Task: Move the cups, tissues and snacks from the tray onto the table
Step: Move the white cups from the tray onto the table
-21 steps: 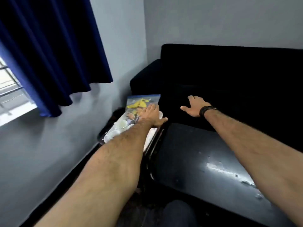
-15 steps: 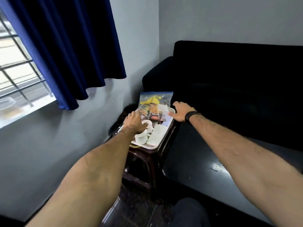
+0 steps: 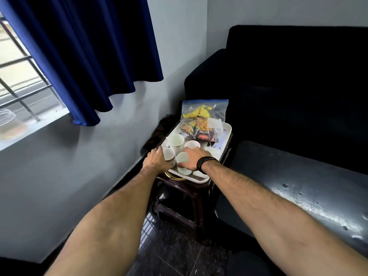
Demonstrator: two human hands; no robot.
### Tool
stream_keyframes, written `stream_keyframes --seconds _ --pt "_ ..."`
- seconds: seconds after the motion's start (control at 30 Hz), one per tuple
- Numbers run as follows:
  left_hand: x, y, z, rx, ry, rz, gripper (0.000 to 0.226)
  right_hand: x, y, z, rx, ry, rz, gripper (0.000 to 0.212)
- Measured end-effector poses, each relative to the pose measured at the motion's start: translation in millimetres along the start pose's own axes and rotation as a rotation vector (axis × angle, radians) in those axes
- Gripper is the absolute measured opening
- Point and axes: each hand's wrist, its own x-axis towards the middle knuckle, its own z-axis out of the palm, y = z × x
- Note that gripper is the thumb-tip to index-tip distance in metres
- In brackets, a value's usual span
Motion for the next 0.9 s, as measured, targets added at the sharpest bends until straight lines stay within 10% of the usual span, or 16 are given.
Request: stream_keyframes --seconds 0.53,0.9 --pt "9 9 -1 0.021 0.021 -0.047 0.062 -6 -7 0 0.109 0.058 -0.036 0.064" --pt "-31 96 -57 0.013 0.115 0.228 0.066 -75 95 -106 0.048 0.134 0.093 0.077"
